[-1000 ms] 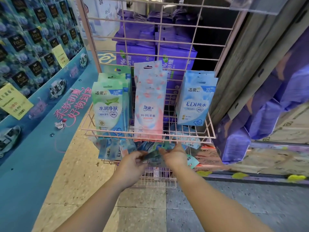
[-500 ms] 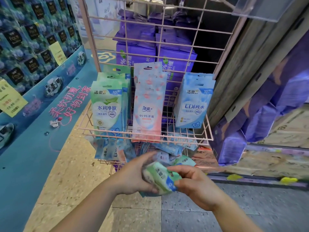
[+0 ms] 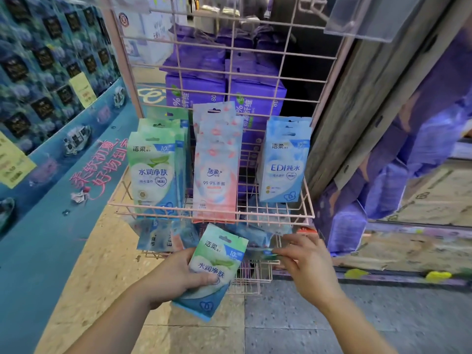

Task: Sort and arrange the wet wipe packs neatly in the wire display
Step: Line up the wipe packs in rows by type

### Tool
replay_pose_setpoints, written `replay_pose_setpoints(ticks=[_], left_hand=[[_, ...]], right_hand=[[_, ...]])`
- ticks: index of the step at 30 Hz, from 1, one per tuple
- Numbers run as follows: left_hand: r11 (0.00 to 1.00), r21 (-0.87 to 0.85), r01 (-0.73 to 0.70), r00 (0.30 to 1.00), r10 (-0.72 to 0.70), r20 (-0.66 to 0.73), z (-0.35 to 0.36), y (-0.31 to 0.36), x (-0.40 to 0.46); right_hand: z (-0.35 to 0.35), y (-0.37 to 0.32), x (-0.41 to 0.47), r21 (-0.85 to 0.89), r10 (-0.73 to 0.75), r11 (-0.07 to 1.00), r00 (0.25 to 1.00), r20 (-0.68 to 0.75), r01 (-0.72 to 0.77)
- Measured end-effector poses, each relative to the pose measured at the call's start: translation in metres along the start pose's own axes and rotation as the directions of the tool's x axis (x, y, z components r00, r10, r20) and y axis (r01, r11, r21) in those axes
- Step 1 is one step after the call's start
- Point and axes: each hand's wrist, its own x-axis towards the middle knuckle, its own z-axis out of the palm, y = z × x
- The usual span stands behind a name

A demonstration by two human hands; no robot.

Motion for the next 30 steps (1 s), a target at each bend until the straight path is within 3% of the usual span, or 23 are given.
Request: replay_pose_setpoints(ticks=[3,8,10,13,15,17,20,24,27,30], left_hand=[[0.997,-0.074,-0.036,0.994,0.044,0.099,-0.005,0.012,-0.006],[0.968,-0.203,-0.147,0.957,0.192,0.220,0.002,0.039,-0.009],[0.949,-0.270,-0.163,0.937,0.235,0.260,0.009,0.049,-0.008],[0.906,-0.404,-0.125,0.909,0.267,0.319,0.017,0.058,-0.008],[0.857,-0.504,-0.107,0.882,0.316,0.350,0.021,0.062,-0.010],[0.812,-0.569,-0.134,0.871,0.370,0.323,0.021,0.064,-0.015],[0.751,-0.638,-0.172,0.909,0.370,0.191,0.009,0.066,-0.027],[0.735,-0.589,-0.335,0.940,0.300,-0.160,-0.020,0.078,-0.046],[0.750,-0.436,-0.497,0.856,0.344,-0.385,-0.045,0.096,-0.055],[0.763,-0.207,-0.612,0.717,0.425,-0.553,-0.075,0.114,-0.058]], right_hand=[[-0.042,-0.015,-0.002,0.316,-0.003,0.949,1.000,0.021,-0.004],[-0.091,-0.047,0.003,0.704,0.062,0.710,0.997,-0.034,-0.020],[-0.093,-0.064,0.008,0.823,0.054,0.568,0.998,-0.012,-0.021],[-0.089,-0.095,0.021,0.965,0.047,0.249,0.996,0.070,-0.079],[-0.088,-0.113,0.030,0.986,0.043,0.135,0.995,0.089,-0.094],[-0.087,-0.121,0.037,0.982,0.080,0.132,0.989,0.123,-0.132],[-0.081,-0.122,0.045,0.959,0.097,0.188,0.976,0.197,-0.212],[-0.071,-0.142,0.046,0.887,-0.125,0.377,0.935,0.333,-0.265],[-0.061,-0.174,0.057,0.847,-0.203,0.503,0.930,0.307,-0.171],[-0.055,-0.206,0.086,0.815,-0.240,0.579,0.959,0.149,0.018]])
